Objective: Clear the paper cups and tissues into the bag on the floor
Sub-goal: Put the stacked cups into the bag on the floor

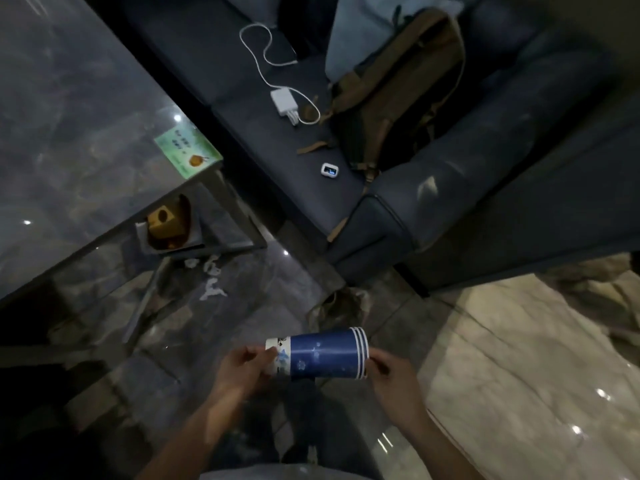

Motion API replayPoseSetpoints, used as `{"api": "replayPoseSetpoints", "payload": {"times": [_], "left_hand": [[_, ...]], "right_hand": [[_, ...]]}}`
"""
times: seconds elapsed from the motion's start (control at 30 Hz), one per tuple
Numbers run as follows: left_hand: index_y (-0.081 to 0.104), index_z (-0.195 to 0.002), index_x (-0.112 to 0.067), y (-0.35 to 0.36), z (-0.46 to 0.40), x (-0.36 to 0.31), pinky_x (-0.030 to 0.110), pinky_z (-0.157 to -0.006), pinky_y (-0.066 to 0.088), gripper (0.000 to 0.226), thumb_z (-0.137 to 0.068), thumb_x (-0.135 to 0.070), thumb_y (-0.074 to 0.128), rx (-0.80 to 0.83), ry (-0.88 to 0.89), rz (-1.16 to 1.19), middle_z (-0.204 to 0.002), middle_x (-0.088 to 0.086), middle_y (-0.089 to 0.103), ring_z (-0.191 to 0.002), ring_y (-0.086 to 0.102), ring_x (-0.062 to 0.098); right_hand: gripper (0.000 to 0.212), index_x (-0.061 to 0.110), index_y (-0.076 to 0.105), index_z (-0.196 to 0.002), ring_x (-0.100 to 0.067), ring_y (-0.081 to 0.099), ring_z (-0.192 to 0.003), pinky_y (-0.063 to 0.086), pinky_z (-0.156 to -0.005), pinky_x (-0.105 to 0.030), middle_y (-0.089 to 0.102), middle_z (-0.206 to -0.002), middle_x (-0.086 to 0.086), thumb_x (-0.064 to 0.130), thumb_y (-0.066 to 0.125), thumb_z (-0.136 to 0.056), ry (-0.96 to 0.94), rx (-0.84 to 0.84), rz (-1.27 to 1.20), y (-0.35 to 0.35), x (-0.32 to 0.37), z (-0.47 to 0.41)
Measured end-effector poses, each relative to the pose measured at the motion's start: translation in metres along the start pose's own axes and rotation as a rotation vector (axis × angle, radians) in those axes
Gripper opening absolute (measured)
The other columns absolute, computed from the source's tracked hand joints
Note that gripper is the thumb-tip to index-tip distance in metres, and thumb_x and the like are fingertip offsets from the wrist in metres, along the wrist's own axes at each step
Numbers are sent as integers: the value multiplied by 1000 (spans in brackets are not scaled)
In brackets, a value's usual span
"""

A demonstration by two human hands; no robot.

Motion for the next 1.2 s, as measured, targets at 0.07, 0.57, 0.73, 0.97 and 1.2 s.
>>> {"api": "replayPoseSetpoints", "payload": {"times": [0.07, 0.57, 0.73, 0.97, 1.2], "left_hand": [[68, -82, -1, 18, -10, 6, 39, -69, 51, 9, -86, -9, 68, 19, -9, -30, -78, 23, 69, -72, 64, 31], [58, -122, -2, 136, -187, 113, 26, -80, 46, 31, -92, -7, 58, 304, -155, -102, -112, 10, 61, -99, 56, 21], [57, -121, -11, 168, -240, 163, 35, -91, 47, 32, -90, -12, 63, 352, -246, 23, -115, 6, 60, -104, 57, 20], [58, -124, -11, 194, -305, 209, 22, -76, 55, 33, -91, -7, 58, 390, -356, -53, -124, 13, 63, -113, 61, 18], [56, -125, -8, 216, -348, 227, 33, -85, 51, 32, -93, -13, 57, 287, -470, 18, -122, 16, 60, -117, 57, 26]], "right_hand": [[32, 29, 73, -93, -6, 67, -75, 52, -70, -29, 74, -82, 9, 3, 59, -81, 40, -14, 16, -3, -17, -12], [21, 17, 67, -94, -18, 63, -72, 42, -56, -9, 69, -80, -7, 6, 54, -83, 223, -27, 105, 47, -154, -197], [25, 10, 68, -100, -21, 60, -83, 39, -69, -23, 66, -90, -7, -1, 52, -83, 176, 12, 233, 75, -199, -266], [15, 3, 63, -92, -9, 46, -63, 35, -58, -1, 54, -82, -1, 5, 48, -89, 113, 56, 478, 100, -238, -330], [25, 2, 63, -97, -15, 51, -77, 35, -65, -21, 66, -97, -14, 17, 44, -90, 72, 40, 553, 122, -251, -358]]}}
Point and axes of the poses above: each hand's wrist, its own z-axis away from the middle knuckle, its own y-axis out of the palm, x = y × z, the point moved 10 cm from there along -z, towards the middle knuckle
